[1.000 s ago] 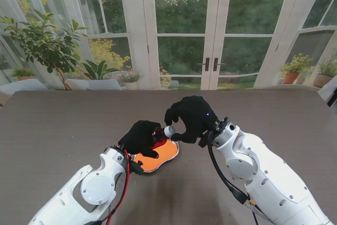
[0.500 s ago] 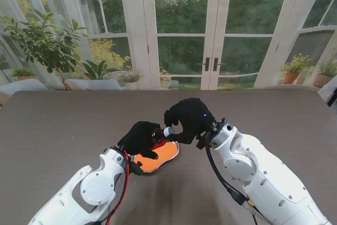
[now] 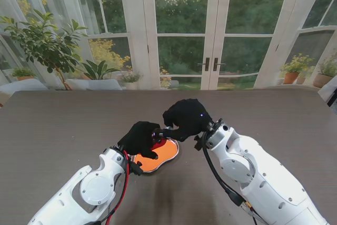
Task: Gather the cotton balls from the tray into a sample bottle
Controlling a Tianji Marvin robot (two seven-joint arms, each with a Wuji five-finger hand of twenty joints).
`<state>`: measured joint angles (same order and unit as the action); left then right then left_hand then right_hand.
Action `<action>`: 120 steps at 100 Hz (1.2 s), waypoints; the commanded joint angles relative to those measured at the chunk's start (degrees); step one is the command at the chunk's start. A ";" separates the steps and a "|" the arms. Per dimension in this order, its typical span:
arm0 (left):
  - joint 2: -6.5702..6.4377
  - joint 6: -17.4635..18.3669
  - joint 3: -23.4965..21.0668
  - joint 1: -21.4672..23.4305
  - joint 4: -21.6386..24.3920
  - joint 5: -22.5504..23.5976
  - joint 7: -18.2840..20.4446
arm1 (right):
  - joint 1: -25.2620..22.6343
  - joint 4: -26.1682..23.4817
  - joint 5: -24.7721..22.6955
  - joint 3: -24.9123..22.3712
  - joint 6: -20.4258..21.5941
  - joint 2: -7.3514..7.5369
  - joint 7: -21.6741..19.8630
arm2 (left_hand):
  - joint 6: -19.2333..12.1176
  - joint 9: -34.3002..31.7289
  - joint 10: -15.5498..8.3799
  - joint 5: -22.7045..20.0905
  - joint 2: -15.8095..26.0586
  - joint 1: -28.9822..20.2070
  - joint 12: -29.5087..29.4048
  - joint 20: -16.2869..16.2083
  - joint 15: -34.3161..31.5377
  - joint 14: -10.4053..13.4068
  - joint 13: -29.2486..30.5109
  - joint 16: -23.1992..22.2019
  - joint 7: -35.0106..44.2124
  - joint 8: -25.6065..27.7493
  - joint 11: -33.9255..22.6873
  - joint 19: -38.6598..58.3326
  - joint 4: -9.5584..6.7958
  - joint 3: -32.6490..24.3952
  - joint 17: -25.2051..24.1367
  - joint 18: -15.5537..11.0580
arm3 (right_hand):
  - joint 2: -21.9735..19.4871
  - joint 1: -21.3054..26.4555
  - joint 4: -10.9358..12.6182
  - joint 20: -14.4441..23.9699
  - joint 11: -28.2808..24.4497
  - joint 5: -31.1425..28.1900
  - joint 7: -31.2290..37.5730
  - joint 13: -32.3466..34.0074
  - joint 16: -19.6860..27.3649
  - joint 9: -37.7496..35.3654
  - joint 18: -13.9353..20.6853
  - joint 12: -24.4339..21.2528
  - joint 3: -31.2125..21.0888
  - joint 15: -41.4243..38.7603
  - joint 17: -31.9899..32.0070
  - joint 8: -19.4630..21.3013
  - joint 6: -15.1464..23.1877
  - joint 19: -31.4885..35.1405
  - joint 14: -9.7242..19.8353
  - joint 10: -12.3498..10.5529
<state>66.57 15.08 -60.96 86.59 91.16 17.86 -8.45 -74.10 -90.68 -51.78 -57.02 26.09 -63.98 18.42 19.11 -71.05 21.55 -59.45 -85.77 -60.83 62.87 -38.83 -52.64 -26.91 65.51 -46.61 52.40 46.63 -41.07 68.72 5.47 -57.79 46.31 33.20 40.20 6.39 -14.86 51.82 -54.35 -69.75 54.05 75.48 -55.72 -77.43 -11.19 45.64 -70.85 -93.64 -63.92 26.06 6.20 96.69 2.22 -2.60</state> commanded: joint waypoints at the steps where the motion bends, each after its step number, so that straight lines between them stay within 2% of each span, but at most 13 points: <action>1: 0.29 0.17 -0.13 0.07 0.59 -0.17 1.10 | -0.52 -0.29 -0.96 0.36 -0.91 -0.06 -0.41 | -4.57 -4.12 1.22 -5.04 62.82 -5.36 2.41 -3.45 -25.19 -2.86 5.94 -3.72 15.62 3.16 -5.78 33.23 -1.68 -3.12 4.74 1.39 | -3.96 0.93 3.55 -0.35 -3.48 -5.24 3.70 -0.04 -1.13 -5.74 -2.47 0.29 -0.35 -5.17 -2.04 1.82 -3.13 5.65 2.84 2.20; 13: 0.27 0.14 -0.14 0.08 0.59 -0.16 1.16 | -0.68 -0.55 -1.42 0.15 -1.36 0.00 -0.19 | -4.59 -4.18 1.20 -5.04 62.83 -5.36 2.40 -3.45 -25.19 -2.86 5.94 -3.73 15.63 3.17 -5.79 33.23 -1.68 -3.12 4.74 1.39 | -6.95 0.74 4.18 -0.61 -0.45 -4.49 -0.98 -0.01 -0.62 -5.50 -2.09 -1.34 0.66 -3.98 -1.27 -0.25 -3.18 4.93 3.16 1.15; 25: 0.26 0.06 -0.11 0.08 0.59 -0.18 1.21 | -1.34 -1.30 -0.36 -1.05 -0.60 0.11 -1.88 | -4.55 -4.17 1.21 -5.05 62.79 -5.36 2.40 -3.45 -25.19 -2.86 5.94 -3.73 15.62 3.16 -5.78 33.23 -1.68 -3.15 4.74 1.39 | -11.54 -1.02 4.57 -0.11 6.12 3.80 -11.04 0.04 0.99 -5.14 -0.89 -2.33 2.61 -0.49 2.20 -2.63 -2.55 3.15 3.02 0.60; 33: 0.25 0.05 -0.06 0.04 0.54 -0.15 1.24 | -1.64 -1.52 -0.18 -1.98 0.35 0.21 -2.39 | -4.56 -4.17 1.21 -5.04 62.80 -5.35 2.39 -3.44 -25.19 -2.86 5.94 -3.73 15.62 3.16 -5.79 33.20 -1.68 -3.14 4.69 1.36 | -11.47 -2.44 4.33 0.19 9.72 9.92 -14.78 0.10 2.74 -1.95 0.91 -1.70 3.92 3.28 4.32 -2.68 -0.95 2.12 3.42 0.09; 43: 0.27 0.04 0.00 0.01 0.49 -0.14 1.18 | -1.77 -1.19 -0.12 -3.00 2.21 0.19 -1.93 | -4.48 -4.17 1.21 -5.06 62.79 -5.36 2.39 -3.44 -25.19 -2.86 5.94 -3.73 15.61 3.15 -5.79 33.20 -1.68 -3.15 4.69 1.35 | -4.82 -2.98 3.40 0.53 12.36 16.09 -15.73 0.16 5.57 4.40 2.79 -0.95 2.36 9.35 7.39 -1.61 0.24 0.54 3.20 -0.06; 50: 0.27 0.00 0.03 0.02 0.48 -0.12 1.20 | -1.82 -0.71 -0.67 -3.54 3.54 0.12 -0.45 | -4.52 -4.16 1.22 -5.06 62.82 -5.35 2.39 -3.44 -25.19 -2.86 5.94 -3.73 15.60 3.14 -5.78 33.20 -1.67 -3.14 4.69 1.35 | 4.25 -3.19 2.17 0.82 12.68 18.70 -14.01 0.23 7.49 9.46 4.14 -1.21 -1.95 13.59 8.87 -0.69 1.23 -0.59 3.76 -0.26; 61: 0.27 -0.11 0.06 0.10 0.51 -0.14 1.21 | -1.70 0.22 -2.25 -3.98 5.76 -0.04 2.87 | -4.50 -4.16 1.22 -5.08 62.81 -5.38 2.39 -3.45 -25.18 -2.87 5.92 -3.73 15.62 3.15 -5.78 33.20 -1.68 -3.13 4.69 1.35 | 18.06 -2.44 0.56 0.58 11.65 17.36 -10.33 0.25 8.42 12.09 4.87 -2.41 -7.94 16.51 9.38 -0.28 3.28 -1.46 4.55 -0.68; 71: 0.25 -0.21 0.10 0.13 0.54 -0.13 1.25 | -1.71 0.74 -2.98 -4.26 7.62 -0.05 4.08 | -4.52 -4.16 1.22 -5.07 62.82 -5.36 2.39 -3.45 -25.17 -2.87 5.91 -3.73 15.62 3.16 -5.78 33.20 -1.67 -3.11 4.69 1.35 | 27.44 -1.81 -0.47 0.46 11.43 15.21 -8.86 0.26 8.70 12.79 4.90 -3.09 -10.78 17.83 9.54 -0.56 4.34 -1.90 4.75 -0.64; 76: 0.26 -0.21 0.12 0.12 0.53 -0.12 1.24 | -1.60 1.08 -3.69 -4.16 8.08 -0.02 4.99 | -4.52 -4.16 1.22 -5.07 62.82 -5.37 2.39 -3.45 -25.17 -2.87 5.91 -3.73 15.62 3.16 -5.78 33.20 -1.67 -3.11 4.69 1.35 | 30.83 -1.37 -0.84 0.33 11.42 14.31 -8.60 0.28 8.69 12.55 4.89 -3.32 -11.65 18.15 9.42 -0.75 4.83 -2.17 5.09 -0.80; 84: 0.26 -0.21 0.13 0.09 0.51 -0.11 1.24 | -1.45 1.62 -4.76 -3.71 8.14 -0.01 6.68 | -4.52 -4.16 1.22 -5.06 62.82 -5.36 2.39 -3.45 -25.14 -2.90 5.86 -3.73 15.62 3.16 -5.78 33.20 -1.67 -3.13 4.69 1.35 | 34.23 -0.27 -1.07 0.16 11.28 13.21 -8.33 0.31 8.46 12.26 4.89 -3.37 -12.46 18.00 8.83 -0.83 5.01 -2.37 5.45 -1.02; 94: 0.25 -0.21 0.12 0.08 0.50 -0.10 1.27 | -1.01 2.54 -6.01 -2.57 7.62 -0.12 9.60 | -4.54 -4.16 1.22 -5.05 62.81 -5.37 2.39 -3.45 -25.13 -2.91 5.86 -3.74 15.61 3.16 -5.78 33.20 -1.67 -3.11 4.69 1.35 | 36.19 1.05 -1.15 0.15 10.89 11.48 -7.95 0.38 7.64 10.82 4.69 -3.34 -13.14 16.53 7.49 -0.86 4.92 -1.94 5.97 -1.39; 120: 0.22 -0.23 0.00 0.14 0.58 -0.06 1.32 | -0.35 3.36 -6.54 -0.83 6.44 -0.42 12.12 | -4.60 -4.16 1.22 -5.02 62.83 -5.36 2.39 -3.44 -25.12 -2.91 5.86 -3.75 15.62 3.17 -5.78 33.16 -1.67 -3.09 4.63 1.33 | 35.62 3.93 -0.77 0.12 10.87 7.89 -8.01 0.31 6.33 7.79 3.77 -3.35 -13.23 13.51 5.82 -1.17 3.21 -0.87 5.56 -1.60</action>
<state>66.59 14.99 -60.90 86.61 91.37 17.93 -8.27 -74.42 -87.27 -58.25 -58.10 32.54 -63.98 31.37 19.11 -71.05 21.55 -59.45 -85.57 -60.83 62.87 -38.83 -52.64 -26.91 65.52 -46.61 52.40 46.63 -41.05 68.72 5.47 -57.79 46.31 33.21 73.78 9.59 -14.12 51.82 -42.94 -60.63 45.25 74.82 -48.29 -68.30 -7.82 42.45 -79.77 -78.13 -56.99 24.26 10.34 93.98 5.84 -3.47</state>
